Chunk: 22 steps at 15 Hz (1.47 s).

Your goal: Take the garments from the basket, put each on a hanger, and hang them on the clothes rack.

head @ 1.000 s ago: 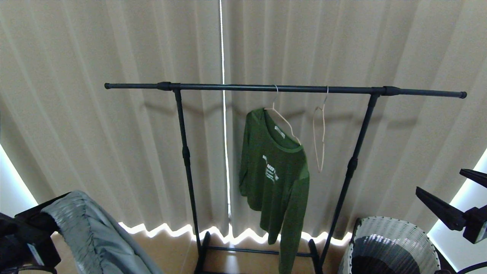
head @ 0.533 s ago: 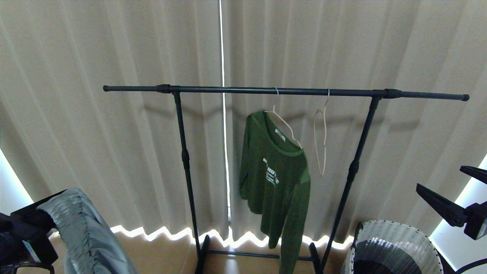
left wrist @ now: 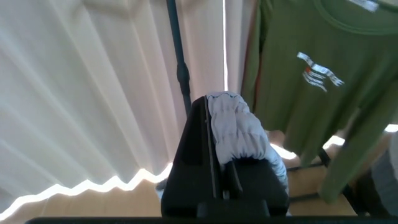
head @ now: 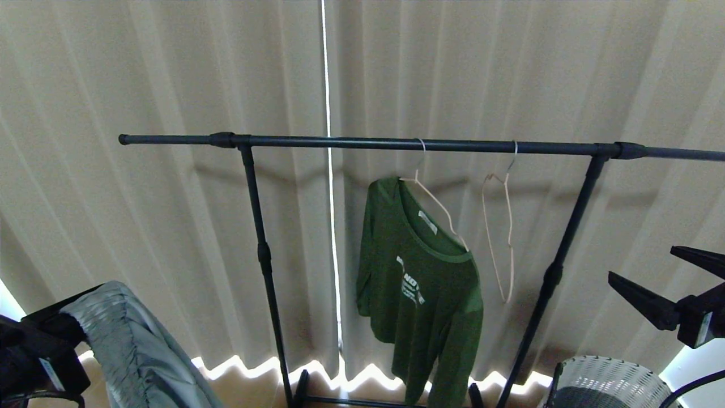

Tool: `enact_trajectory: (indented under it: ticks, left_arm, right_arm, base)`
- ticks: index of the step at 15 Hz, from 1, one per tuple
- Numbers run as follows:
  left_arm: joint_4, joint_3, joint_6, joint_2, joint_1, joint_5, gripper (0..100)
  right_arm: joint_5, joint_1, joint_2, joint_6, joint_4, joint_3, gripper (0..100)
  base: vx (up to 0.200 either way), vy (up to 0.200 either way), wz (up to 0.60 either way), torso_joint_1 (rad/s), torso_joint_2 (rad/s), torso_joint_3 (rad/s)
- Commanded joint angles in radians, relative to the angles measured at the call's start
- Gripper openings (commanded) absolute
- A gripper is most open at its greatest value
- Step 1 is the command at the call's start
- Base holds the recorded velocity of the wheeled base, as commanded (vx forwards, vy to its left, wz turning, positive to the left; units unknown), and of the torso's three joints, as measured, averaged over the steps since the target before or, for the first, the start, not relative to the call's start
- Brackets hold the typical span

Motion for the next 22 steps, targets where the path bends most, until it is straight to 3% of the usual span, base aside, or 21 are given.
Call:
enact_trajectory:
  ticks: [1, 5, 8, 13, 15, 20, 22]
  left_arm:
    - [0.0, 0.004, 0.002, 0.004, -0.001, 0.0, 0]
    - [-0.005, 0.002, 0.003, 0.035, -0.001, 0.001, 0]
    - [-0.005, 0.001, -0.003, 0.044, 0.006, 0.003, 0]
    - [-0.006, -0.004, -0.006, 0.053, 0.034, 0.0, 0]
    - [-0.006, -0.004, -0.007, 0.055, 0.037, 0.0, 0]
    - [-0.006, -0.004, -0.006, 0.055, 0.037, 0.0, 0]
    - [-0.006, -0.004, -0.007, 0.055, 0.037, 0.0, 0]
  right_arm:
    - [-0.004, 0.002, 0.041, 0.001, -0.003, -0.004, 100]
    - [-0.007, 0.012, 0.098, 0.001, 0.0, -0.039, 100]
    - [-0.03, 0.081, 0.165, 0.017, -0.001, -0.082, 100]
    - [-0.237, 0.284, 0.325, 0.164, -0.001, -0.203, 100]
    - [-0.381, 0.335, 0.423, 0.205, -0.004, -0.242, 100]
    - [-0.424, 0.365, 0.549, 0.264, 0.003, -0.324, 100]
    - [-0.464, 0.365, 0.562, 0.3, 0.071, -0.349, 100]
  base:
    - [0.2, 0.0, 0.0, 0.007, 0.0, 0.002]
    - [0.05, 0.0, 0.0, 0.001, 0.0, 0.001]
    - [0.0, 0.0, 0.0, 0.0, 0.0, 0.0]
    - [0.0, 0.0, 0.0, 0.0, 0.0, 0.0]
    - [0.0, 0.0, 0.0, 0.0, 0.0, 0.0]
    - [0.0, 0.0, 0.0, 0.0, 0.0, 0.0]
    - [0.0, 0.0, 0.0, 0.0, 0.0, 0.0]
